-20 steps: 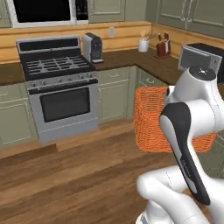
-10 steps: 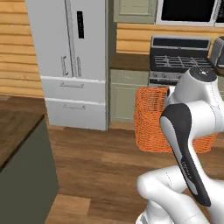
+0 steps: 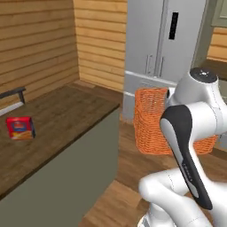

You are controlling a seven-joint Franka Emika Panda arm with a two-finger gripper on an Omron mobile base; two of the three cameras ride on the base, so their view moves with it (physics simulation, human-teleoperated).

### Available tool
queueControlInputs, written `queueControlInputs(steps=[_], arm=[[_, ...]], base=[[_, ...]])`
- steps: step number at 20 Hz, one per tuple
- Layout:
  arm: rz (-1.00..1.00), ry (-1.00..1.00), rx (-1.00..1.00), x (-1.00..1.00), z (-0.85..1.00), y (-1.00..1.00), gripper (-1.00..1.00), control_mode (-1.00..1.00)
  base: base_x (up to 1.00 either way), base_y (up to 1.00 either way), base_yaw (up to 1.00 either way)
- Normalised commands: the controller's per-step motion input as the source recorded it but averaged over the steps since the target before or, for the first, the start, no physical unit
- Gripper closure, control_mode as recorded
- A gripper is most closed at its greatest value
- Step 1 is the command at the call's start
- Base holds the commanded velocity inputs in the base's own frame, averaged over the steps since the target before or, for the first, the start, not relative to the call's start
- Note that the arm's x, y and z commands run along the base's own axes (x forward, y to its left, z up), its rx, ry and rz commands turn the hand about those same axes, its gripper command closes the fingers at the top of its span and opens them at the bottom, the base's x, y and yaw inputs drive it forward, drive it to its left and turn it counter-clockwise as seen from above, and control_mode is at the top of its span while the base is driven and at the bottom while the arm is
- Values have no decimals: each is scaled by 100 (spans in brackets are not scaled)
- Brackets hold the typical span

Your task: Open the cabinet, pick up the bread from the cabinet and place it in the basket. Then move the basket to the dining counter.

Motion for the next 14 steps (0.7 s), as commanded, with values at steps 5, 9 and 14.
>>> queueControlInputs(steps=[5, 9, 14], arm=[[0, 0, 0, 0, 0, 0, 100, 100], [0, 0, 0, 0, 0, 0, 100, 100], [0, 0, 0, 0, 0, 0, 100, 100]], base=[[19, 0, 73], [25, 3, 84], [0, 3, 68]])
